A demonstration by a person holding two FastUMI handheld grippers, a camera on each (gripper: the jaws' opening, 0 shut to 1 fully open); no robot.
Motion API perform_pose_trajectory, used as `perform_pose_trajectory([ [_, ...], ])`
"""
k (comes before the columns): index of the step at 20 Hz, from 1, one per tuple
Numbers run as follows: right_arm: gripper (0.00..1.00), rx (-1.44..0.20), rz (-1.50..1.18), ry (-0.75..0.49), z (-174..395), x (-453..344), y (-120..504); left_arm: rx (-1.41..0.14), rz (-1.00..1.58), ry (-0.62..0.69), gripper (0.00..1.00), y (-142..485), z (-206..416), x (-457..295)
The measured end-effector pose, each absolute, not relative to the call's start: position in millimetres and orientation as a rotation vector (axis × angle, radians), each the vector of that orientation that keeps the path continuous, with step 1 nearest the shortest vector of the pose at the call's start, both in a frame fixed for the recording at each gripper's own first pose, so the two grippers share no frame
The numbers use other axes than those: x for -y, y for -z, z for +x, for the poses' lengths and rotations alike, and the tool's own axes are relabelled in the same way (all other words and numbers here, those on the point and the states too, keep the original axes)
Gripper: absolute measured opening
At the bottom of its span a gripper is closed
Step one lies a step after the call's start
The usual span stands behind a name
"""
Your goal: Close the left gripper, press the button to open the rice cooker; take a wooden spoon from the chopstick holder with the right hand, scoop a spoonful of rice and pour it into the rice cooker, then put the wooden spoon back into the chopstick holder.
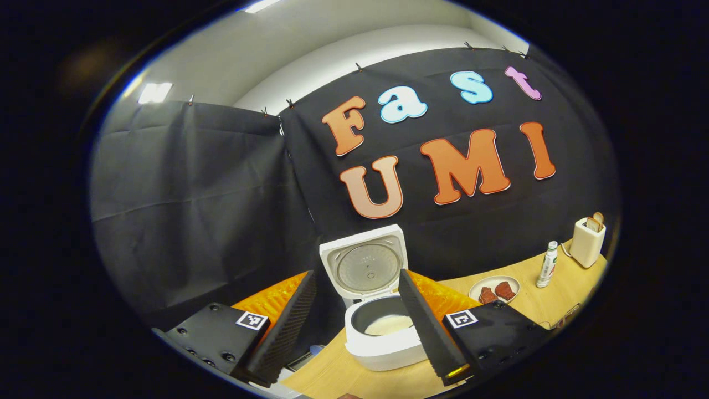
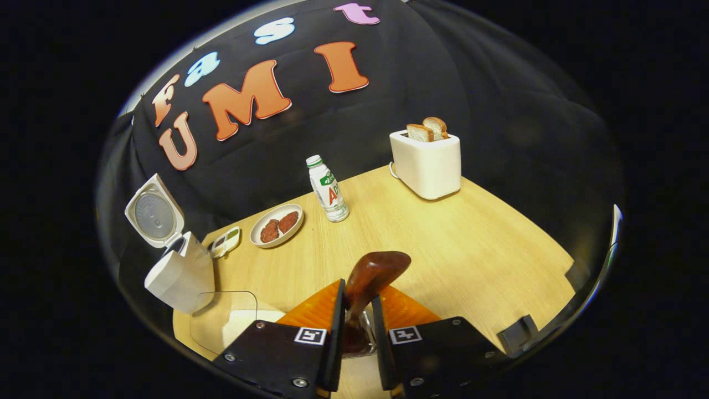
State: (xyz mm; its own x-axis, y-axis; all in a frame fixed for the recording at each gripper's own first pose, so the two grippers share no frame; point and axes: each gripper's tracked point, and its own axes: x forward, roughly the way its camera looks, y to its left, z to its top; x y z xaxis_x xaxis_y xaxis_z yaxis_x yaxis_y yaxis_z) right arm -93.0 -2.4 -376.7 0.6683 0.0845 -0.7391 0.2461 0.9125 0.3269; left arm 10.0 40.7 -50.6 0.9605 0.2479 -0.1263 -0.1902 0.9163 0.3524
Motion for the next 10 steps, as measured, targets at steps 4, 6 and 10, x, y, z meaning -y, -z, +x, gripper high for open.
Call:
perform_pose_trajectory([
  [4,0.2,-0.84,0.413,0.088,-90,-3,373,-0.141,0.331,-0.24,1.0,41,8,-45],
  [6,0.16,-0.829,0.408,0.099,-88,-4,367,-0.125,0.311,-0.248,1.0,38,8,-48],
  [10,0.15,-0.804,0.39,0.089,-80,-6,338,-0.099,0.284,-0.279,0.99,34,4,-62],
])
